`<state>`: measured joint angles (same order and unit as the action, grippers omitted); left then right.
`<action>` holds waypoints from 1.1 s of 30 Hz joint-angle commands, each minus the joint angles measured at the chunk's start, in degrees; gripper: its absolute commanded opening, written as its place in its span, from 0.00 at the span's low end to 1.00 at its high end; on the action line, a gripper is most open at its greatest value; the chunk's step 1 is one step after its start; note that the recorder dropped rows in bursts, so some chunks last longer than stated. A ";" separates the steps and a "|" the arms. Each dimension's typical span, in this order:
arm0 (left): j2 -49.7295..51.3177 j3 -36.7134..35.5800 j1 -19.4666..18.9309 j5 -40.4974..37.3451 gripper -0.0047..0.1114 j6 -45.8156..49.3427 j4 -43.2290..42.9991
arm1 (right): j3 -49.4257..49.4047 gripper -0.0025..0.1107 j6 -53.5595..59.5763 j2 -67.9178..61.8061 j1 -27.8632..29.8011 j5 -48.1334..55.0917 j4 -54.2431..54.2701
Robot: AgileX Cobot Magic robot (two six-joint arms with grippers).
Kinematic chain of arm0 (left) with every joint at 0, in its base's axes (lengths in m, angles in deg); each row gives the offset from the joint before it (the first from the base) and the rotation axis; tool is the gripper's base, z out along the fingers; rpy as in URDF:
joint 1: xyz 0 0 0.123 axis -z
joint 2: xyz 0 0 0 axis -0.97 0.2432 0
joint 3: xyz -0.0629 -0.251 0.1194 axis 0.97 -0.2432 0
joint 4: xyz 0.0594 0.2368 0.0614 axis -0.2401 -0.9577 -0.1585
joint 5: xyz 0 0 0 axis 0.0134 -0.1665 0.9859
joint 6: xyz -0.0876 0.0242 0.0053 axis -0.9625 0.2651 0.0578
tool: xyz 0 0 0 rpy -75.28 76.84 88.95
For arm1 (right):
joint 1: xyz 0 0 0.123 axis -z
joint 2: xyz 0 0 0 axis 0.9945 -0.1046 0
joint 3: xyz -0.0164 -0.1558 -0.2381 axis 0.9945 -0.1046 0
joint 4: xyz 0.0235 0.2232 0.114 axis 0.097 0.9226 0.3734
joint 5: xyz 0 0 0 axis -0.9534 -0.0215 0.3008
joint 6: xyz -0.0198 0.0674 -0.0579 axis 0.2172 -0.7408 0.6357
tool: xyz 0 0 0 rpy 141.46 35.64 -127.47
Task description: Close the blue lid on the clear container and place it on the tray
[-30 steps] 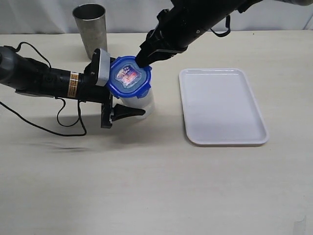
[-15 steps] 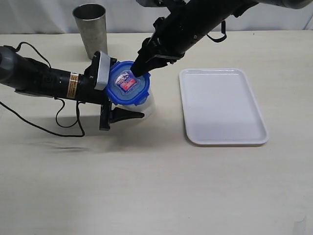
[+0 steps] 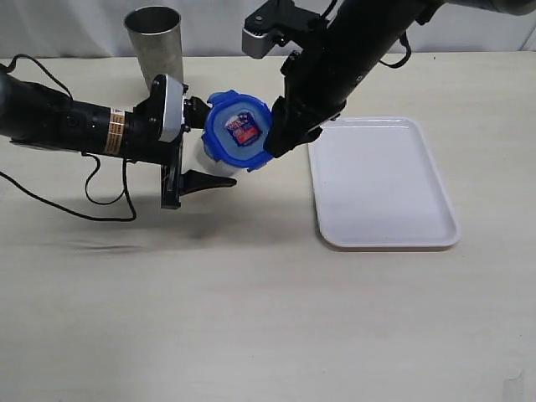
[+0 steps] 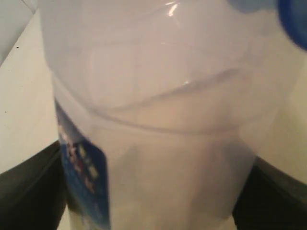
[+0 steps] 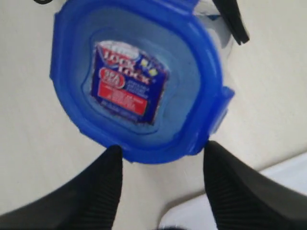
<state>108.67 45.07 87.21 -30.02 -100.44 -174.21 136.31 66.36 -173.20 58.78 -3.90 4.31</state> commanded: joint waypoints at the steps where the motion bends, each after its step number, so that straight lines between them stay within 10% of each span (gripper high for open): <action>1: -1.32 0.32 0.16 3.14 0.04 -0.96 3.02 | -0.18 0.52 4.55 2.88 -0.29 -1.10 -0.01; 19: -1.32 0.32 6.01 -3.68 0.04 6.96 1.49 | -0.18 0.48 9.14 8.76 -14.64 -7.72 -24.54; 33: -1.32 0.32 6.91 -3.07 0.04 8.13 0.88 | -0.18 0.48 14.12 2.74 -14.91 -8.36 -28.89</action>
<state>108.19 45.07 94.00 -35.33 -92.29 -174.25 136.18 79.12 -169.32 43.90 -11.70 -24.03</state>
